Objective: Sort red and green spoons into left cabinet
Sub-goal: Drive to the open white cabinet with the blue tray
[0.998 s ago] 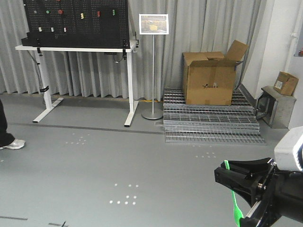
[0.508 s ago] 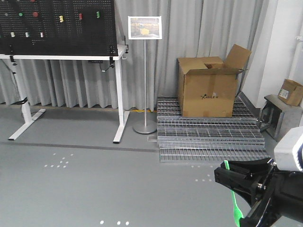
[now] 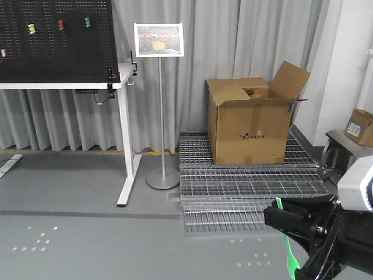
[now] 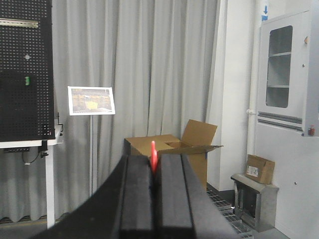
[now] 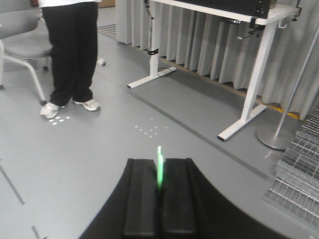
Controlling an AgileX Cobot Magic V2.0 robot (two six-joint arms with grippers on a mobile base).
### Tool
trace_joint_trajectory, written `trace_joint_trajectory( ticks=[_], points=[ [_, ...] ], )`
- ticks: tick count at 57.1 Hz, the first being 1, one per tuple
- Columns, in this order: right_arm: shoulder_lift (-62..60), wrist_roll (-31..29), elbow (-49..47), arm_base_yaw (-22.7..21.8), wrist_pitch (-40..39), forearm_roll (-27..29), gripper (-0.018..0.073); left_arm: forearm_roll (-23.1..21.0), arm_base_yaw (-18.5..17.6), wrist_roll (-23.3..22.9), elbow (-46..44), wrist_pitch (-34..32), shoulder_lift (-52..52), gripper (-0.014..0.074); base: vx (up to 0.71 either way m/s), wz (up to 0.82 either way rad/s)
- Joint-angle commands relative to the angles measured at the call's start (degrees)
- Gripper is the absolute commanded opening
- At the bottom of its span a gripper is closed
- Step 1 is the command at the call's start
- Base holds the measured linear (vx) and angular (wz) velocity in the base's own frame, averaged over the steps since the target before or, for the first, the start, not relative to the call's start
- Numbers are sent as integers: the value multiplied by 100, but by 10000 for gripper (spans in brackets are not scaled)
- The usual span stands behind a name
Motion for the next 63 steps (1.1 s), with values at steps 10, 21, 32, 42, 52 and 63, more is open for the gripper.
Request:
trace_joint_trajectory(
  ticks=[10, 21, 32, 42, 52, 63],
  points=[
    [-101, -3, -165, -28, 12, 239, -5, -90, -31, -44, -142, -388, -11, 3, 60, -6],
    [-101, -3, -165, -28, 12, 239, -5, -90, -31, -44, -142, -382, -11, 3, 58, -2],
    [-101, -3, -165, -28, 18, 239, -5, -90, -31, -44, -142, -386, -11, 3, 54, 1],
    [-101, -3, -165, -28, 18, 239, -5, -90, -31, -44, -142, -378, -11, 3, 49, 2],
    [-101, -3, -165, -28, 34, 239, -5, -90, -31, -44, -142, -378, -11, 3, 44, -2],
    [-101, -3, -165, -28, 34, 239, -5, -90, -31, -44, -142, -386, -11, 3, 39, -12]
  ],
)
